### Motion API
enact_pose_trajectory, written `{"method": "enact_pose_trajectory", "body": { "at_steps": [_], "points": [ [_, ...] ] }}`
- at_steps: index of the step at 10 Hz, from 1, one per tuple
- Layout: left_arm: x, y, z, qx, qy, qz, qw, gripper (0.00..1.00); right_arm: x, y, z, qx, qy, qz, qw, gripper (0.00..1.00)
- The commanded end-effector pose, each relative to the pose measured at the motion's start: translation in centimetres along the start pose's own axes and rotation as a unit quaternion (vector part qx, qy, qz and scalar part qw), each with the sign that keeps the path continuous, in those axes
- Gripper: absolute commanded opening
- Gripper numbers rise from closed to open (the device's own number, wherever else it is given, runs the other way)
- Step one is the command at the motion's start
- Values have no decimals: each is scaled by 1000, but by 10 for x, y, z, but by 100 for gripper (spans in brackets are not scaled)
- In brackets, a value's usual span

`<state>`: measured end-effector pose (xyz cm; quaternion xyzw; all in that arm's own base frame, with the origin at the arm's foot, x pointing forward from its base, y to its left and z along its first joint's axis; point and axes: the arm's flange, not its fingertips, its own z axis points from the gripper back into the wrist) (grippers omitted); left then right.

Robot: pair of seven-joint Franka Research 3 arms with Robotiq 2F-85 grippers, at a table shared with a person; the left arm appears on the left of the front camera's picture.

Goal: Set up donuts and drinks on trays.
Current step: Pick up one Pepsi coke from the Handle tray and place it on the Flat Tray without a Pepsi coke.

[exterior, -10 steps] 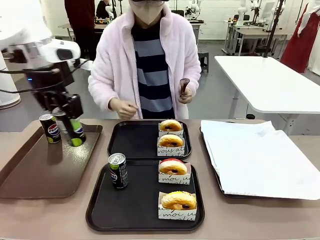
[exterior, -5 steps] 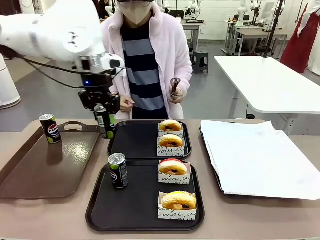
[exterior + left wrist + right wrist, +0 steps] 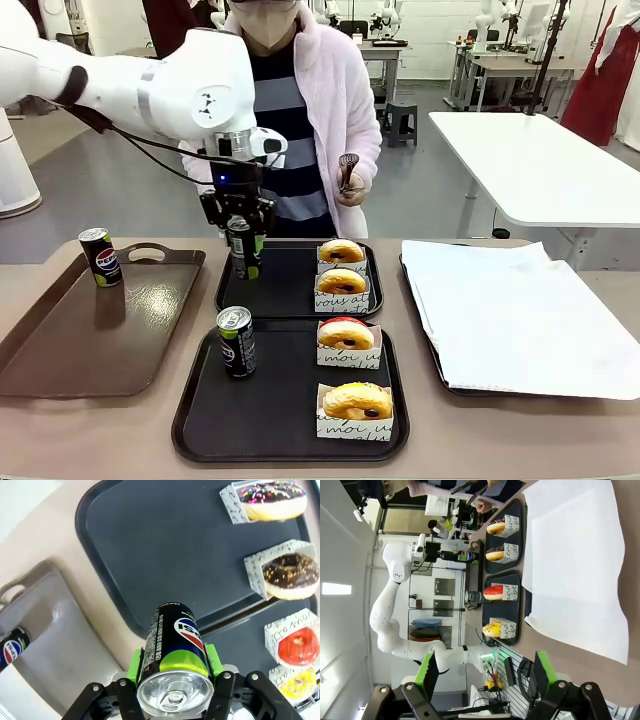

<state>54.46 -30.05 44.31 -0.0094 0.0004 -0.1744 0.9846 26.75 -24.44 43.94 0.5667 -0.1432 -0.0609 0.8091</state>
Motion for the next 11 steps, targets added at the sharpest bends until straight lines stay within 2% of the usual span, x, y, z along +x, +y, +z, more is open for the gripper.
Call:
{"method": "enact_pose_trajectory", "body": {
  "at_steps": [1, 5, 11],
  "points": [
    [19, -2, -4, -4, -10, 20, 1000, 58, 1, -1, 0, 7, -2, 4, 1000, 100],
    [38, -7, -35, -17, -9, 27, 999, 58, 1, -1, 0, 7, -2, 4, 1000, 100],
    [41, -4, -48, -6, 12, 43, 999, 58, 1, -1, 0, 7, -2, 4, 1000, 100]
  ]
}}
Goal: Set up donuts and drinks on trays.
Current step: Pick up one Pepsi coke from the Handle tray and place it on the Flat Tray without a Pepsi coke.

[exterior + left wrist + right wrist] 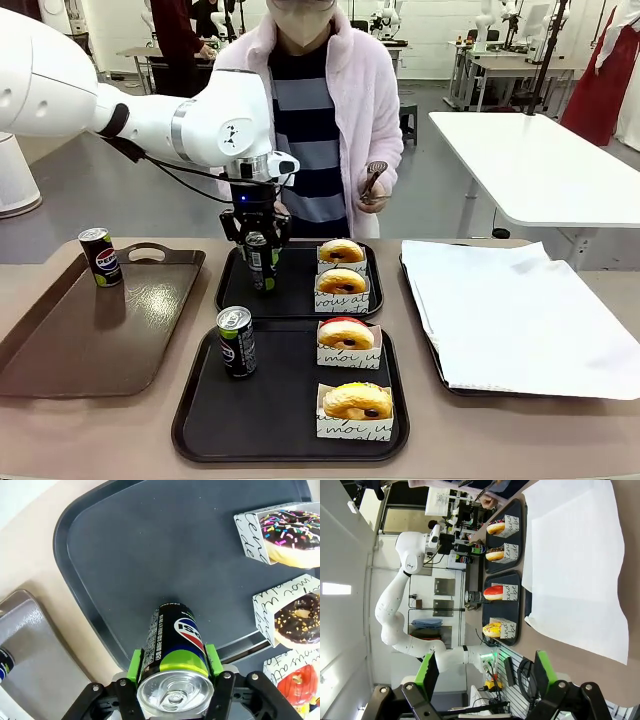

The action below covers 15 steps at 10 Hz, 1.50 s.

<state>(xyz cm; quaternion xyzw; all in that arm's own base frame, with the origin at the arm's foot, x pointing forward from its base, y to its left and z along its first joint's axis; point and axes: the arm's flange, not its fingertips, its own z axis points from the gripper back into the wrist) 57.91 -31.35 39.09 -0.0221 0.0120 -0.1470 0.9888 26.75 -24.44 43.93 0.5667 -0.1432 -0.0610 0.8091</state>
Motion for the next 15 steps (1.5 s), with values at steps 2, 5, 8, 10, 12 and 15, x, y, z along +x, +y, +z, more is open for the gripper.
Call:
{"method": "enact_pose_trajectory", "body": {
  "at_steps": [2, 5, 8, 10, 12, 15],
  "points": [
    [6, -6, 3, 25, 12, 35, 999, 58, 1, -1, 0, 7, -2, 4, 1000, 100],
    [-2, -3, -4, 7, 11, 25, 1000, 58, 1, -1, 0, 7, -2, 4, 1000, 100],
    [-3, -5, -4, 6, 21, 38, 999, 58, 1, -1, 0, 7, -2, 4, 1000, 100],
    [-4, -3, -9, 8, 14, 28, 999, 58, 1, -1, 0, 7, -2, 4, 1000, 100],
    [0, -4, -10, 13, 12, 13, 1000, 58, 1, -1, 0, 7, -2, 4, 1000, 100],
    [-2, -2, -12, 15, 12, 2, 1000, 93, 1, -1, 0, 7, -2, 4, 1000, 100]
  ]
}}
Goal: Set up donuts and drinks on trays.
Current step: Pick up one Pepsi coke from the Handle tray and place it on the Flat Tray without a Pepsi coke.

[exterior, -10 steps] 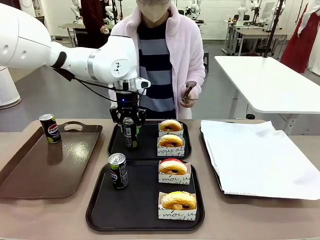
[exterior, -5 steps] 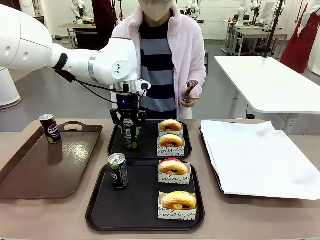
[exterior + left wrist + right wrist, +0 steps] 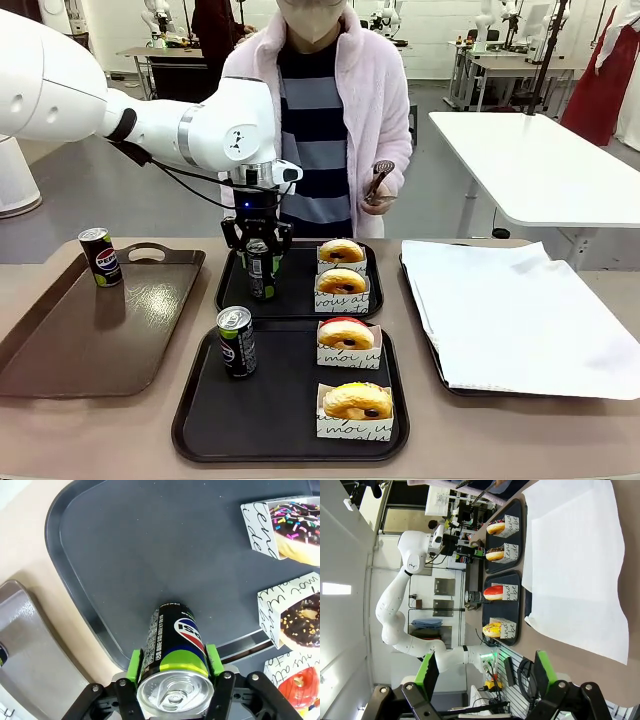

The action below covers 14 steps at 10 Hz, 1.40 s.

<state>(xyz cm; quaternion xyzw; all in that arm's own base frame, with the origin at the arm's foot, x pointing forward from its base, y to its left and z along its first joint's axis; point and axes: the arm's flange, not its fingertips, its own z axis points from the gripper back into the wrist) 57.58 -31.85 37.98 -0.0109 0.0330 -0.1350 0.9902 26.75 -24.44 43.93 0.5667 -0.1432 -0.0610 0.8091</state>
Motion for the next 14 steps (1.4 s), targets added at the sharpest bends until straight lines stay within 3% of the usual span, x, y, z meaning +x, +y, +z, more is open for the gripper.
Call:
{"method": "enact_pose_trajectory", "body": {
  "at_steps": [1, 8, 12, 14],
  "points": [
    [-1, 3, 0, 6, -11, -12, 1000, 99, 1, -1, 0, 7, -2, 4, 1000, 100],
    [-8, 4, 11, -4, -12, -13, 1000, 100, 1, -1, 0, 7, -2, 4, 1000, 100],
    [-69, -16, 92, 4, -28, -56, 998, 100, 1, -1, 0, 7, -2, 4, 1000, 100],
    [-112, -8, 115, 6, -23, -69, 997, 100, 1, -1, 0, 7, -2, 4, 1000, 100]
  ]
}}
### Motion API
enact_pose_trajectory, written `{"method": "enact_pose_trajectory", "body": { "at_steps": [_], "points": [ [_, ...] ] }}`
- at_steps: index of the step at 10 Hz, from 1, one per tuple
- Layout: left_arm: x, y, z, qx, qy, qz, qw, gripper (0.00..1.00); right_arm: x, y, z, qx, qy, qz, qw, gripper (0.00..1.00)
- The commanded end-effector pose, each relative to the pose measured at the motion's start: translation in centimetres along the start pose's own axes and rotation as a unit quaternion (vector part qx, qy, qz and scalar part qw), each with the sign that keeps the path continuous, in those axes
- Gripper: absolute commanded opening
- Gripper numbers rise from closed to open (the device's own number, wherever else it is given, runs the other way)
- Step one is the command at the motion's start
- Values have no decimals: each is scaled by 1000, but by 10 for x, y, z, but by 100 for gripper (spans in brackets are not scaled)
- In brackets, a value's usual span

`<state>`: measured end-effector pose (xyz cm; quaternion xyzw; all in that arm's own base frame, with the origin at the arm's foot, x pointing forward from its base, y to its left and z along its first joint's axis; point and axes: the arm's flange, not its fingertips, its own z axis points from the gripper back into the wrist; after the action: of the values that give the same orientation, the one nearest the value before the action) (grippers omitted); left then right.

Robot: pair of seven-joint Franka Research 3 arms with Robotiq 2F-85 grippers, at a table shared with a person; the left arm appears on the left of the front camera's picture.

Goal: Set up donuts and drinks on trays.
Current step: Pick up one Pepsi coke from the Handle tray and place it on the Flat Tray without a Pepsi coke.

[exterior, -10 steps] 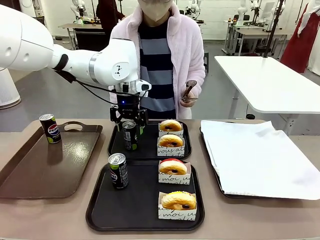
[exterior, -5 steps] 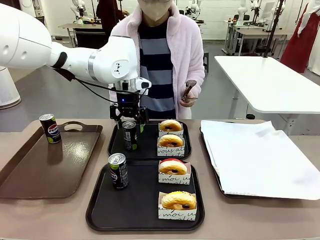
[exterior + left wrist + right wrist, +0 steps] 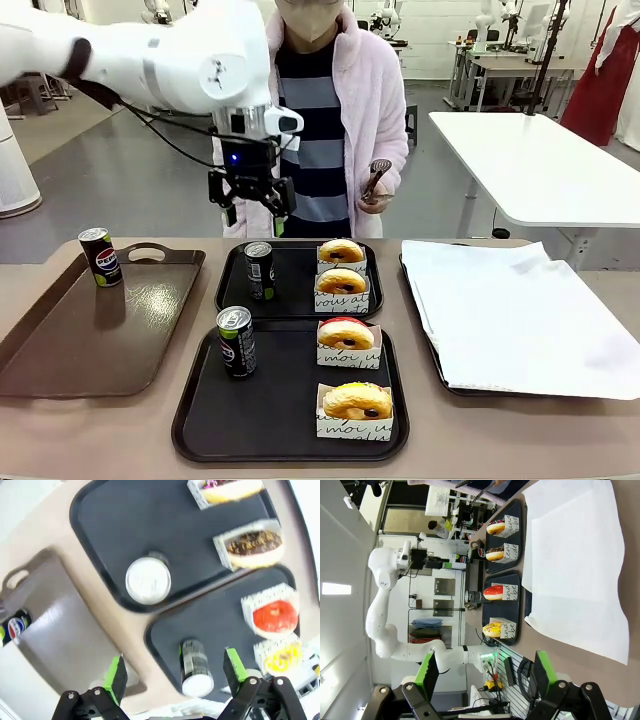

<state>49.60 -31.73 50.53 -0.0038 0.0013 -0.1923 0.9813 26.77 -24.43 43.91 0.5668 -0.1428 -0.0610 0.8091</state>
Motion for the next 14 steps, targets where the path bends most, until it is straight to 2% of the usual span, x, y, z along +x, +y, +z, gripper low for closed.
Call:
{"method": "enact_pose_trajectory", "body": {
  "at_steps": [1, 3, 5, 6, 10, 12, 14],
  "points": [
    [-46, 21, 6, -12, 6, -18, 1000, 100, 1, 0, 0, 7, -2, 4, 1000, 100],
    [-76, 42, 17, -24, -9, -17, 1000, 100, 1, 0, 0, 7, -2, 4, 1000, 100],
    [-86, 60, 24, -28, -19, -3, 999, 100, 1, 0, 0, 7, -2, 4, 1000, 100],
    [-70, 39, 26, -15, -2, -10, 1000, 100, 1, 0, 0, 7, -2, 4, 1000, 100],
    [-76, 43, 25, -19, 0, -12, 1000, 100, 1, 0, 0, 7, -2, 4, 1000, 100],
    [-116, 98, 40, -110, -21, 32, 993, 100, 1, 0, 0, 7, -2, 4, 1000, 100],
    [-155, 164, 43, -150, -34, 65, 986, 100, 1, 0, 0, 7, -2, 4, 1000, 100]
  ]
}}
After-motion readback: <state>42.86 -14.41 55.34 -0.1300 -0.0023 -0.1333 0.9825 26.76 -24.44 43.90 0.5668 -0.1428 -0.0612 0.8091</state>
